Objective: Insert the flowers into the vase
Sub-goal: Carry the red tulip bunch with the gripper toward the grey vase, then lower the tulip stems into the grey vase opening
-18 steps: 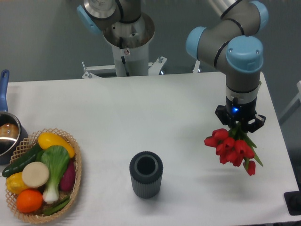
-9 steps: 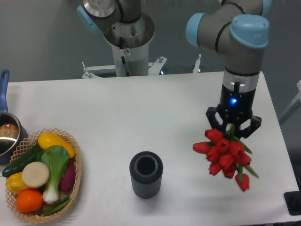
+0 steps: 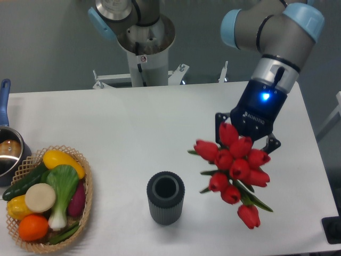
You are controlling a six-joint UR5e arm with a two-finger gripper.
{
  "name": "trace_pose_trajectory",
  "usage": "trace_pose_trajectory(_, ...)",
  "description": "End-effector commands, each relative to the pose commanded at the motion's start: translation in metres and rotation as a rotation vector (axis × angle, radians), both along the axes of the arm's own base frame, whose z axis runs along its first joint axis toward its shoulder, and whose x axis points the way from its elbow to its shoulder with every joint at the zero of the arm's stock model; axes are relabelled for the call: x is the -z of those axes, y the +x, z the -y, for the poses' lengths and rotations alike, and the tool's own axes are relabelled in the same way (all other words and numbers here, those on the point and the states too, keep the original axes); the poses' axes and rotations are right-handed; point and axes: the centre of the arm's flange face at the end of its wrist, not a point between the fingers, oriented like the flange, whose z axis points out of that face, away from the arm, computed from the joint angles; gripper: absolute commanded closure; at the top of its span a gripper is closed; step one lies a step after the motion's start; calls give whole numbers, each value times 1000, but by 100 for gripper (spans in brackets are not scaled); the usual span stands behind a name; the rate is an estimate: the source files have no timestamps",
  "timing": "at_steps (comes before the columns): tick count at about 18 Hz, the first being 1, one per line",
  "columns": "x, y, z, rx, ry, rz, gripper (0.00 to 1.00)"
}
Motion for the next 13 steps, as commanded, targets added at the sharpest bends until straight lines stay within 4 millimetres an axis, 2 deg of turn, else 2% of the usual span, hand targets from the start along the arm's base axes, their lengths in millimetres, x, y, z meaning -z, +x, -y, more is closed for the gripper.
trace_pose_trajectory(9, 21, 0, -17, 168, 233, 73, 100)
trace_pose_trajectory(13, 47, 5, -38, 209, 249, 60, 100)
